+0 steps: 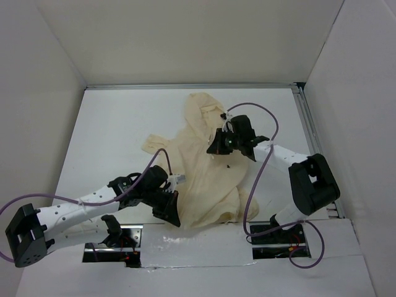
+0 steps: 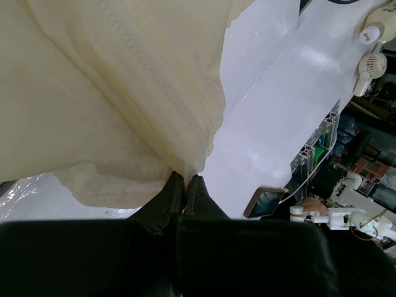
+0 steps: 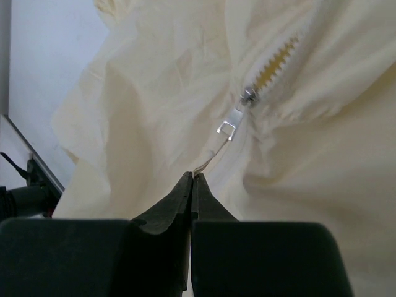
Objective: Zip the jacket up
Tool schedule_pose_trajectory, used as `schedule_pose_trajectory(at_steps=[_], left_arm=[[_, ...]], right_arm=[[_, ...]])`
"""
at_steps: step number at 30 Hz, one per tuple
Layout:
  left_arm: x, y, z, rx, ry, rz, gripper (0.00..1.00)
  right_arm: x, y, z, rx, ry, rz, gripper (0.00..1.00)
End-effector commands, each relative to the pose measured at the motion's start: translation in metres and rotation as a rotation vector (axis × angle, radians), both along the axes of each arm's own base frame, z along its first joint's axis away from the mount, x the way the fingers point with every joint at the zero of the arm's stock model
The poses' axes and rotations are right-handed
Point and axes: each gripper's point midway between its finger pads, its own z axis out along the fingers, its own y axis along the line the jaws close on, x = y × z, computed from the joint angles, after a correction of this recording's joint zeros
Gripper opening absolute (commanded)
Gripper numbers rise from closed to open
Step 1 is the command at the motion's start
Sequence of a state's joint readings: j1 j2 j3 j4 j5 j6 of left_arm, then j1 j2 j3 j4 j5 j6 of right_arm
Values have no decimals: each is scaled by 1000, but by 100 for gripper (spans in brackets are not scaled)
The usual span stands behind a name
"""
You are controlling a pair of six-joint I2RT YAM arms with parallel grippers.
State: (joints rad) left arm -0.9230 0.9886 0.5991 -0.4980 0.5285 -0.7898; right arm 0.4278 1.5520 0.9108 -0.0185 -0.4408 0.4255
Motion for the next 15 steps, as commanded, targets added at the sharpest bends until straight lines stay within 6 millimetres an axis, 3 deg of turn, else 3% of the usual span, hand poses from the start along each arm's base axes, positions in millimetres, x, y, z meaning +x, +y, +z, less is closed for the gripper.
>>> schedule_pose_trajectory(at_steps=[1,6,15], left_arm=[[6,-4,9,-10,-2,6,0],[12,-5,6,-8,11,10,0],[18,-4,5,-17,23,17,0]], right_arm=[[-25,-3,-32,-34,96,19,0],[-55,-5,-56,-18,214,28,0],[-63,-8,-70,-18,264,14,0]])
